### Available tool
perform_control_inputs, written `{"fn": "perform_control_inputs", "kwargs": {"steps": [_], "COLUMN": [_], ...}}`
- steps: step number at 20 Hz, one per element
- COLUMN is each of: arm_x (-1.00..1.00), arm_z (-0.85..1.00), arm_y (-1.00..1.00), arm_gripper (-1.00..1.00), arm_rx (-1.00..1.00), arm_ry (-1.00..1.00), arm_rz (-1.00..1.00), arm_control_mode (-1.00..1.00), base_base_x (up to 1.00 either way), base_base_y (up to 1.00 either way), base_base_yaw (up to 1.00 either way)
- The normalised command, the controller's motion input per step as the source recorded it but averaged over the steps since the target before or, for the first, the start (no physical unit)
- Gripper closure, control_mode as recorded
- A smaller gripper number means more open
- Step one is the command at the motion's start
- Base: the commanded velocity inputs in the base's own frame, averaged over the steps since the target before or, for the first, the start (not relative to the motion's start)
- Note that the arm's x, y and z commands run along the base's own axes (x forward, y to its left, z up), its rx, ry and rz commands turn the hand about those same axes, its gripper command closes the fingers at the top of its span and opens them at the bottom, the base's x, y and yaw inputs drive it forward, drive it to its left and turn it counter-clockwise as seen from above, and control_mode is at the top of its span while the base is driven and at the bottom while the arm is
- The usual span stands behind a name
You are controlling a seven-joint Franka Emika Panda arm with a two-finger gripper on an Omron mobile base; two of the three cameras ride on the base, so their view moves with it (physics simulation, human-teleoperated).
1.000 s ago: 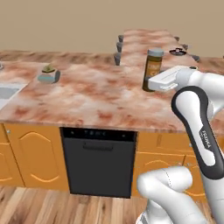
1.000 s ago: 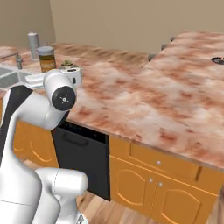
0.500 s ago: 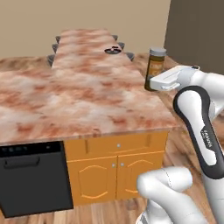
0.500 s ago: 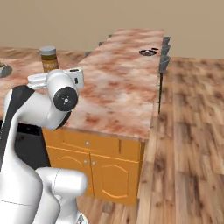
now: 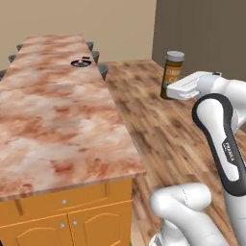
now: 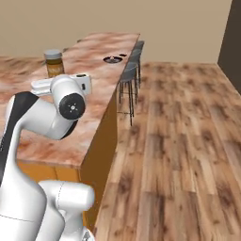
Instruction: Take the cinnamon bottle from the cabinet and place it on the dining table, next to the plate with the cupcake. Then take the chocolate from the dining counter and place it on the cupcake plate.
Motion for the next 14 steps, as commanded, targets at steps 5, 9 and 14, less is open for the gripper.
{"fn": "perform_control_inputs", "kwargs": {"steps": [5,9,14], "arm_x": [0.00,0.00,0.00], "arm_z": [0.00,0.00,0.00], "arm_y": [0.00,0.00,0.00], "arm_gripper": [1.00,1.00,1.00], "arm_rx": [0.00,0.00,0.00], "arm_ry": [0.00,0.00,0.00], "arm_rz": [0.00,0.00,0.00], "arm_control_mode": [1.00,1.00,1.00], "base_base_x": [0.83,0.98,1.00], "base_base_y": [-1.00,-1.00,-0.76], "base_base_yaw": [0.01,0.21,0.35]}}
